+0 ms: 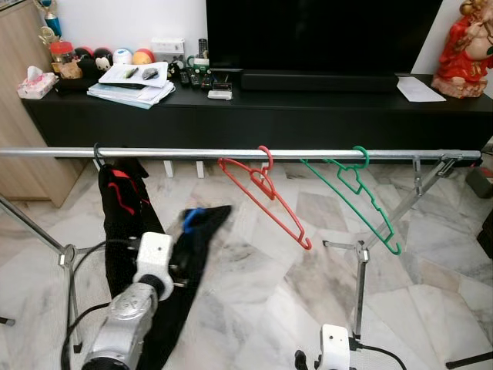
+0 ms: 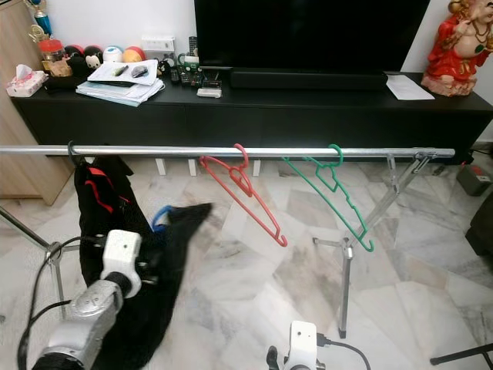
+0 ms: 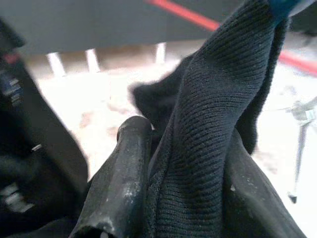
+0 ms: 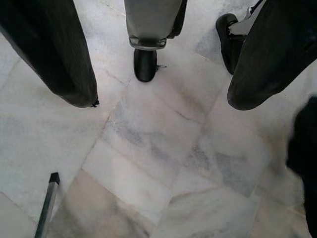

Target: Hang hanger

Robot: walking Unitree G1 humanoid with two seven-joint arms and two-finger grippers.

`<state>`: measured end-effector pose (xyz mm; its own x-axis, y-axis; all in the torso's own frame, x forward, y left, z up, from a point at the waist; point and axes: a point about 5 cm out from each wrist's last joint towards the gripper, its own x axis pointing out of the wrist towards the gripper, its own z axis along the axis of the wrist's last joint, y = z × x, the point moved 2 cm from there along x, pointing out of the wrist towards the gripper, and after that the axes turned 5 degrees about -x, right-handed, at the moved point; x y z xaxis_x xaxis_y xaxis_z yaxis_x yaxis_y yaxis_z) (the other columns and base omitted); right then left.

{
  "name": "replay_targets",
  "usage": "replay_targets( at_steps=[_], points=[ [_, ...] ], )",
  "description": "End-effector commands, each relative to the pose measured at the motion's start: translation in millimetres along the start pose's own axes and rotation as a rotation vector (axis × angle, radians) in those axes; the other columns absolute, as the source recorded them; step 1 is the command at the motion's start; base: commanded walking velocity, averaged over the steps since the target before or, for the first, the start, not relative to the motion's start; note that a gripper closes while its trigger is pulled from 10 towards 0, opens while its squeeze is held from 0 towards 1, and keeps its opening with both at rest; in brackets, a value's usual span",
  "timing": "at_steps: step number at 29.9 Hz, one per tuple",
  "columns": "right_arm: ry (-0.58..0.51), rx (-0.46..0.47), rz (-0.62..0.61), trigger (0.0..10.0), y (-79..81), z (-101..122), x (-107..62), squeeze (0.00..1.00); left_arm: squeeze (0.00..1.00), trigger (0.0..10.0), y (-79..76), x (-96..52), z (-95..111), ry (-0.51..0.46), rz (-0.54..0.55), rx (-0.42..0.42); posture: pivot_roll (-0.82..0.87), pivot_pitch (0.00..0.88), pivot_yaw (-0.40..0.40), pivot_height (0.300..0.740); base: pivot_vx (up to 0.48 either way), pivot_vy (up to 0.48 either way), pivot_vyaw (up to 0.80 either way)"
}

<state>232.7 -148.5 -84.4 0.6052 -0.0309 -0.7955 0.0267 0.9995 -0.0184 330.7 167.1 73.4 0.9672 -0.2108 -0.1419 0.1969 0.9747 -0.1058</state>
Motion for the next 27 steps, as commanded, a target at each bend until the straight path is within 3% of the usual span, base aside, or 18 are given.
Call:
replay_targets(
  at_steps=[1,7,17,23,27],
  points=[
    [0.021,0.003,-0.007,10.0,-5.0,-11.1,-1.4,0.00,0.00,10.0,-2.1,0.9,9.0,-0.042,-0.023,-0.010,-0.06,0.064,0.001,0.740,0.000,0.000,0.00],
    [0.040,0.003,-0.014,10.0,-13.9,-27.5,-4.3,0.00,0.00,10.0,-0.1,5.5,13.3,-0.067,0.014,-0.032,-0.06,0.066,-0.001,0.740,0.000,0.000,0.00],
    [0.044,0.007,-0.024,10.0,-30.0,-25.3,-4.4,0.00,0.00,10.0,1.6,6.7,16.6,-0.080,0.032,-0.029,-0.06,0.085,-0.003,0.740,0.077,0.000,0.00],
    [0.044,0.002,-0.007,10.0,-18.9,-27.5,-4.4,0.00,0.00,10.0,12.9,-3.0,-0.4,-0.047,0.066,-0.056,-0.06,0.094,-0.003,0.740,0.255,0.000,0.00],
    [0.043,0.001,-0.006,10.0,-17.5,-27.3,-4.3,0.00,0.00,10.0,12.7,-8.8,-5.2,-0.043,0.064,-0.046,-0.05,0.098,-0.005,0.740,0.257,0.000,0.00]
  ],
)
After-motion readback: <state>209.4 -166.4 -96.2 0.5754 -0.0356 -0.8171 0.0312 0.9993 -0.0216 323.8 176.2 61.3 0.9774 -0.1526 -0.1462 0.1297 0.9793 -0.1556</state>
